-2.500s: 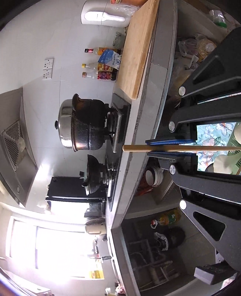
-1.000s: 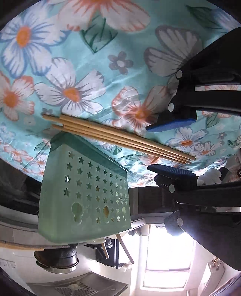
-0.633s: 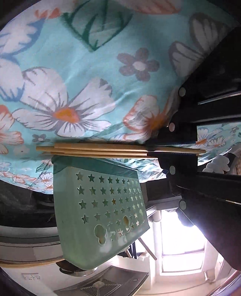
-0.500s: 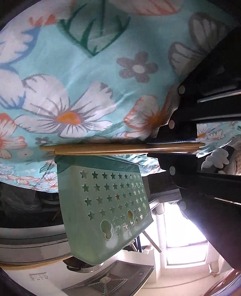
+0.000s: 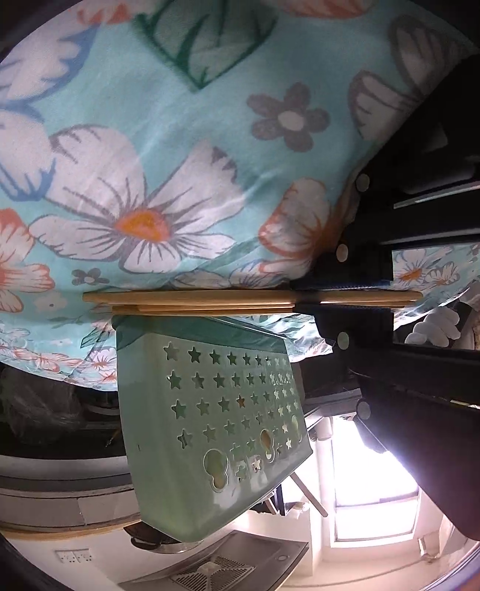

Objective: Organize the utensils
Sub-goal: 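Pull one chopstick from the bundle with the right gripper while the left gripper grasps another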

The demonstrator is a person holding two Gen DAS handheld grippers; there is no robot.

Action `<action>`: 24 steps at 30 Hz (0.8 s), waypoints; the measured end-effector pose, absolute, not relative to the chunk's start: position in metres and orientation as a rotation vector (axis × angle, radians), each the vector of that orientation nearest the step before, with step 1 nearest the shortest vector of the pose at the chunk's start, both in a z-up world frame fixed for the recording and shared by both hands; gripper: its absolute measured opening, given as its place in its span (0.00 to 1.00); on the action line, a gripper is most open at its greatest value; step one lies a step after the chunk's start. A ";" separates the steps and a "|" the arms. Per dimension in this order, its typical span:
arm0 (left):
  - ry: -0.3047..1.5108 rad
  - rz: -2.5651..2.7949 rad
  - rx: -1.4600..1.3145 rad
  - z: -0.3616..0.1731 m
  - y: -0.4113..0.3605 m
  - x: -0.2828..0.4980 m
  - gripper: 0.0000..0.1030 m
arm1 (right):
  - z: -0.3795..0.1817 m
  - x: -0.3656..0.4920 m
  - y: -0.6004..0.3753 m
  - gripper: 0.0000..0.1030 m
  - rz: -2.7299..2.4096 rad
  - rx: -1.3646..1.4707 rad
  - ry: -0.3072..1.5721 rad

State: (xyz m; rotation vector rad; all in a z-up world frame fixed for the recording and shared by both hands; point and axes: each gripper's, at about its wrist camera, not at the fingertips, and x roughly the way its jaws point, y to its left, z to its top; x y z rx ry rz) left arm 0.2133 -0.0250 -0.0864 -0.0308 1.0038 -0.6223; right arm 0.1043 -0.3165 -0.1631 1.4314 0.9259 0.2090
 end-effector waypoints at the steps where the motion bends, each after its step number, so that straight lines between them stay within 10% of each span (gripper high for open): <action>1: 0.998 -0.627 -0.035 -0.084 -0.025 0.214 0.76 | -0.162 0.102 -0.319 0.07 0.201 1.421 0.933; 12: 0.864 -0.864 0.105 -0.055 -0.061 0.176 0.73 | -0.121 0.088 -0.344 0.12 0.044 1.078 1.042; 24: 0.699 -0.985 0.532 -0.070 -0.132 0.105 0.23 | -0.102 0.092 -0.342 0.16 0.026 0.861 1.109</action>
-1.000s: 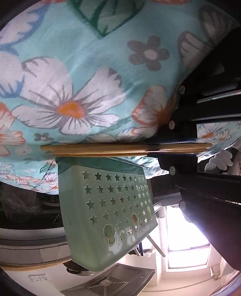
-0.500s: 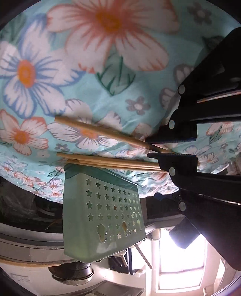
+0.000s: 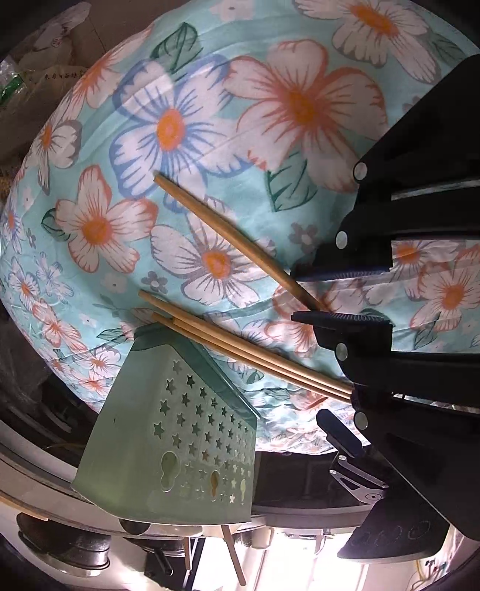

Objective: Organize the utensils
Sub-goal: 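Pull one chopstick from the bundle with the right gripper while the left gripper grasps another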

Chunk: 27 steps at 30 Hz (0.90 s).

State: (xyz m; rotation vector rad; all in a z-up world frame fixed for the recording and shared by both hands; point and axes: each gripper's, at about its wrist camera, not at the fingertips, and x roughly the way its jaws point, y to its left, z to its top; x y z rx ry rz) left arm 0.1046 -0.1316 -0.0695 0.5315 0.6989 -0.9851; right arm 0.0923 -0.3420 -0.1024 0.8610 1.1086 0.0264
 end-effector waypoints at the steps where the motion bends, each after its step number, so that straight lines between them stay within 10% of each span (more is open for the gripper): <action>1: 0.694 -0.979 0.558 -0.072 -0.136 0.103 0.20 | -0.102 0.088 -0.344 0.16 0.021 0.862 1.107; 27: 0.698 -0.912 0.670 -0.103 -0.189 0.118 0.06 | -0.113 0.090 -0.356 0.15 0.011 0.913 1.033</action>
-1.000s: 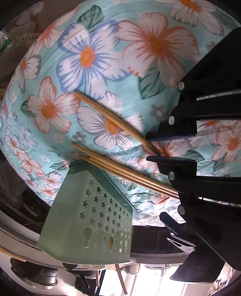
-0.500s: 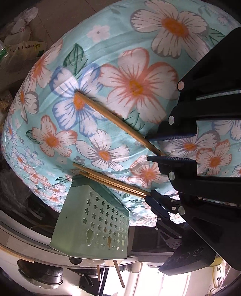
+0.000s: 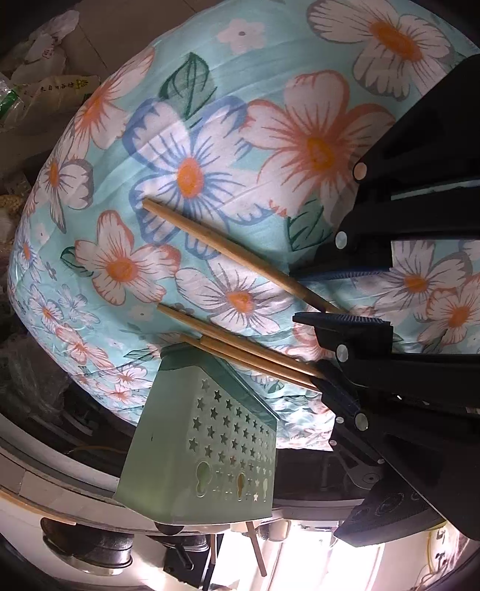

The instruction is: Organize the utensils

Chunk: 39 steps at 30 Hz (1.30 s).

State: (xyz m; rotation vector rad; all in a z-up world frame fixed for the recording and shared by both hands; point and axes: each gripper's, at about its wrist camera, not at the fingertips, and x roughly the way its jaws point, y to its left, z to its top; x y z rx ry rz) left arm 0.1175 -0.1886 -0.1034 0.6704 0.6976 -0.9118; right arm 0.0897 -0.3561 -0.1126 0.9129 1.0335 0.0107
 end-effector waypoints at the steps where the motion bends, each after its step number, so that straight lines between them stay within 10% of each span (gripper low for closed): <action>1: 0.723 -0.918 0.641 -0.103 -0.187 0.119 0.05 | -0.112 0.091 -0.356 0.15 0.011 0.906 1.034; 14: 1.173 -1.128 0.054 -0.114 -0.140 0.133 0.05 | -0.108 0.086 -0.333 0.16 0.090 0.814 1.091; 39: 1.048 -1.034 0.180 -0.084 -0.141 0.146 0.22 | -0.098 0.042 -0.344 0.31 -0.002 0.813 1.062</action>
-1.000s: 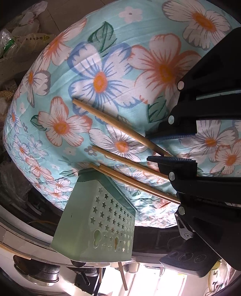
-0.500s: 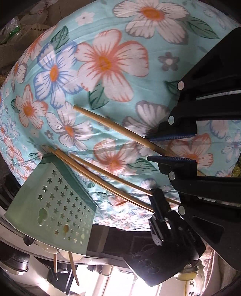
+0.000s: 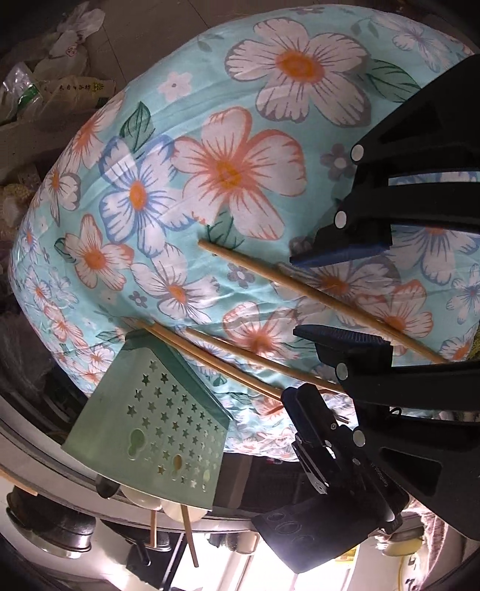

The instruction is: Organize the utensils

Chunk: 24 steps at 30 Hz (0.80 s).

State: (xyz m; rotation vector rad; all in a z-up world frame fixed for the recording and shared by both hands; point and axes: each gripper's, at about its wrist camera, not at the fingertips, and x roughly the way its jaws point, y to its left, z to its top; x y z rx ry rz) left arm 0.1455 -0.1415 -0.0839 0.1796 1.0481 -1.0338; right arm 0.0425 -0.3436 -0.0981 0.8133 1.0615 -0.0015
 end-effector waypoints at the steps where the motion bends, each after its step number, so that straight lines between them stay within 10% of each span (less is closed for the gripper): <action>1: 1.041 -1.034 0.184 -0.084 -0.145 0.147 0.22 | -0.100 0.044 -0.345 0.31 -0.004 0.821 1.058; 24: 1.023 -0.973 0.281 -0.103 -0.209 0.172 0.15 | -0.105 0.066 -0.345 0.22 -0.075 0.860 1.015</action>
